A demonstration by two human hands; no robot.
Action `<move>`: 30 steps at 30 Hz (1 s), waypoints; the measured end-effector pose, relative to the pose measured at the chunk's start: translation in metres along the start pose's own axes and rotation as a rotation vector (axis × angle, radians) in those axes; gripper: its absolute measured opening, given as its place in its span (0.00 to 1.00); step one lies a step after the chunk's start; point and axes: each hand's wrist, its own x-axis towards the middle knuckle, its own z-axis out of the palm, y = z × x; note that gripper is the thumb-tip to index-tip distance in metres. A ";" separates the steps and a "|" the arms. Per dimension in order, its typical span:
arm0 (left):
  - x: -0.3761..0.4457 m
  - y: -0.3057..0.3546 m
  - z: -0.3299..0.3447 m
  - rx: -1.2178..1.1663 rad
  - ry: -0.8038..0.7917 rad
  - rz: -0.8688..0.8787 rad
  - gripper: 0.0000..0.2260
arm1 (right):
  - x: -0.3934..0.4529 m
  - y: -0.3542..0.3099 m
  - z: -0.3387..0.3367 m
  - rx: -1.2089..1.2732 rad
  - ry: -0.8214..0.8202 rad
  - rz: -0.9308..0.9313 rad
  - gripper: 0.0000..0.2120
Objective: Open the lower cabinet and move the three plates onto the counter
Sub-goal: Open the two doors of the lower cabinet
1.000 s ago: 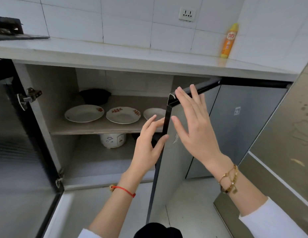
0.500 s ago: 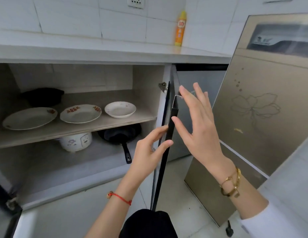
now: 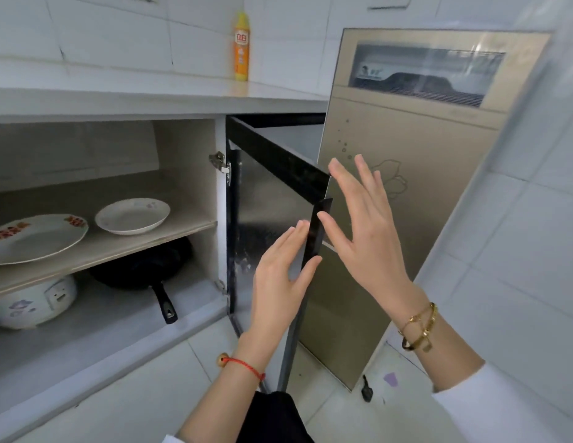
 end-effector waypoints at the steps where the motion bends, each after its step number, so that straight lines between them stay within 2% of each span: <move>1: 0.002 0.001 0.007 0.000 -0.016 0.006 0.26 | -0.001 0.006 -0.002 -0.021 0.002 0.012 0.26; 11: 0.020 -0.003 0.063 0.001 -0.276 0.035 0.29 | 0.005 0.075 -0.006 -0.063 -0.038 0.160 0.24; 19: 0.025 -0.006 0.074 0.031 -0.344 -0.020 0.29 | 0.008 0.086 -0.011 0.017 -0.109 0.292 0.27; 25: 0.025 -0.011 0.046 0.097 -0.315 0.021 0.25 | 0.010 0.075 -0.015 0.053 -0.131 0.251 0.28; 30: 0.033 -0.020 -0.008 0.330 -0.252 0.025 0.25 | 0.031 0.057 -0.018 -0.026 -0.089 0.046 0.26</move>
